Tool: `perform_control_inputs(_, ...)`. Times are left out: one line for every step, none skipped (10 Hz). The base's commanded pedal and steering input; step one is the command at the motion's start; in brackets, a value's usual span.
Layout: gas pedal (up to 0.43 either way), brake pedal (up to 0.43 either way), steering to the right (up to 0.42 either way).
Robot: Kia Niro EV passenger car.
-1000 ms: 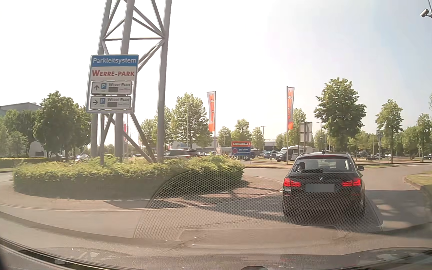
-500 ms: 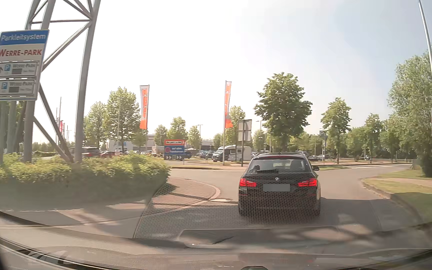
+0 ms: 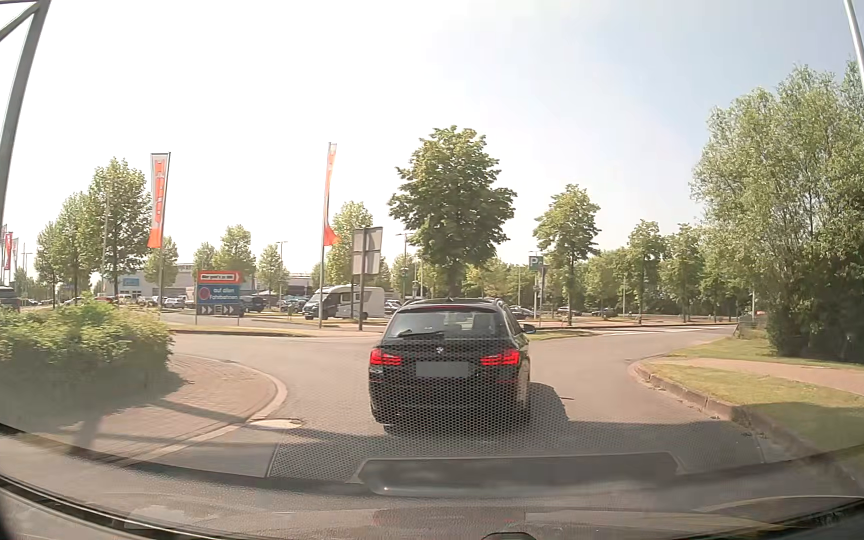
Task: Follow the waypoints while adhering to traffic rules and regulations
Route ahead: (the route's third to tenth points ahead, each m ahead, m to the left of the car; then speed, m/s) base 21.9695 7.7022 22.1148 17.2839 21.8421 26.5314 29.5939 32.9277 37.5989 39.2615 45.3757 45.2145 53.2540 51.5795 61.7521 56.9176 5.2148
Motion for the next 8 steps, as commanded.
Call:
perform_control_inputs(0.110,0.000,0.206)
perform_control_inputs(0.130,0.000,0.170)
perform_control_inputs(0.150,0.000,0.127)
perform_control_inputs(0.169,0.000,0.076)
perform_control_inputs(0.177,0.000,0.014)
perform_control_inputs(0.197,0.000,-0.036)
perform_control_inputs(0.197,0.000,-0.092)
perform_control_inputs(0.209,0.000,-0.140)
